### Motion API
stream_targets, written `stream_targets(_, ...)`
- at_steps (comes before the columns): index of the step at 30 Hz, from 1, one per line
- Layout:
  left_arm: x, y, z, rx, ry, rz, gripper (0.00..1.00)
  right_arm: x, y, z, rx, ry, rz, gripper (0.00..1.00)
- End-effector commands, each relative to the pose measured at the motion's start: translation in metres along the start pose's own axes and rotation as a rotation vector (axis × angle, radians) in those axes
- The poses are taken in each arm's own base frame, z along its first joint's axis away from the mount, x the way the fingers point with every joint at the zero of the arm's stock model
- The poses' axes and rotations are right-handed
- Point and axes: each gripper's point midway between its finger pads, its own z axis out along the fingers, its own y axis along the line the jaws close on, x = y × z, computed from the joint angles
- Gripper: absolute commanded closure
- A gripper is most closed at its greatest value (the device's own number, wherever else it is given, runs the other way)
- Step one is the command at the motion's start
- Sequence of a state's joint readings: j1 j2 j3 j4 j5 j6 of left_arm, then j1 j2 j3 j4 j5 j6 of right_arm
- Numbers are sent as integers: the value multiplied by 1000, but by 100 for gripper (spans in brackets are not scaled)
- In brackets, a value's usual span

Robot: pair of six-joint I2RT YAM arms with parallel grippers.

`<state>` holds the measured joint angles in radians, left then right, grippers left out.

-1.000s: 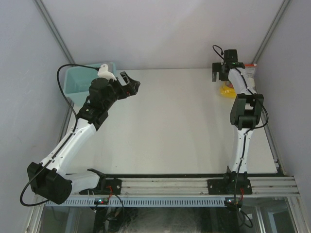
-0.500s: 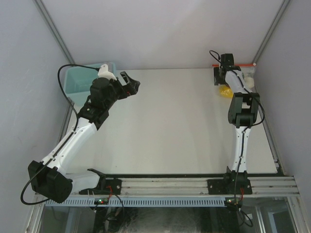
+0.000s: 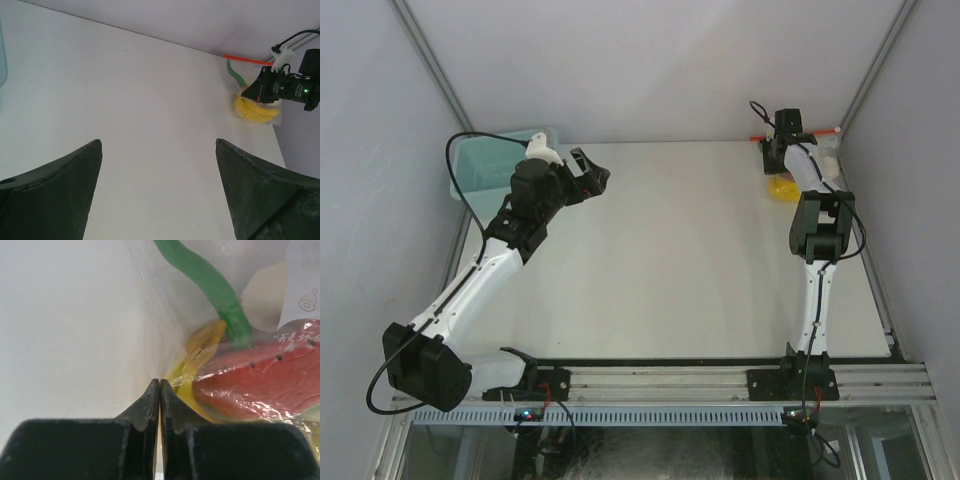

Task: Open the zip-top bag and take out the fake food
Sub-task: Move the zipper food storage bag to the center of the board.

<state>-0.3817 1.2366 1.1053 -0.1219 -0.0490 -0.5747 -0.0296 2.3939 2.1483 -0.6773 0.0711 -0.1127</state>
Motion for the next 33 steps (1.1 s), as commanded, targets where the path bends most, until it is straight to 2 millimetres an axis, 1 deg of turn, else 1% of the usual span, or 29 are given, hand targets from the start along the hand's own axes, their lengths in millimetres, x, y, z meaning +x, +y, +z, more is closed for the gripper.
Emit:
stream_targets(1,-19,-9,-1,26,-47,-3,3,-33,38,-50,-195,-91,-43,100)
stream_targets(3,-20,-9,-1,29,-48,-4,3,-32,52,-65,-258,-102,-51,100)
stream_targets(4,-19,-9,-1,30,-48,-3,3,-26,62,-70,-300,-95,-53,100)
stream_targets(5,-19,-9,-1,31,-48,-2,3,-24,74,-80,-359,-104,-55,100)
stream_targets(8,-18,-10,0,43,-47,0,3,-8,119,-110,-515,-101,-80,100)
stream_targets(9,-17,-12,1,54,-44,1,3,-3,136,-127,-570,-108,-92,100)
stream_targets(12,-9,-15,6,89,-28,-10,5,25,191,-166,-731,-77,-120,100)
stream_targets(15,2,-15,13,113,4,-50,6,53,240,-204,-866,-61,-158,100)
stream_targets(18,14,-13,18,133,40,-84,6,73,276,-239,-1029,-32,-209,100)
stream_targets(19,19,-12,20,138,59,-87,5,77,284,-250,-1093,-32,-249,95)
stream_targets(20,22,-9,21,137,76,-87,5,79,290,-263,-1171,-38,-281,84)
stream_targets(21,27,-6,22,135,99,-87,5,79,291,-273,-1231,-49,-309,72)
stream_targets(23,34,6,24,103,145,-86,4,77,286,-287,-1323,-85,-368,48)
stream_targets(25,43,18,25,70,202,-84,4,73,276,-294,-1366,-106,-397,30)
stream_targets(26,48,23,27,53,229,-84,4,70,271,-295,-1373,-125,-408,26)
stream_targets(28,59,30,29,33,288,-81,4,62,259,-294,-1369,-175,-426,23)
stream_targets(31,74,33,36,47,363,-64,4,51,245,-295,-1377,-237,-433,22)
stream_targets(33,84,36,42,53,401,-52,4,48,241,-299,-1407,-263,-431,22)
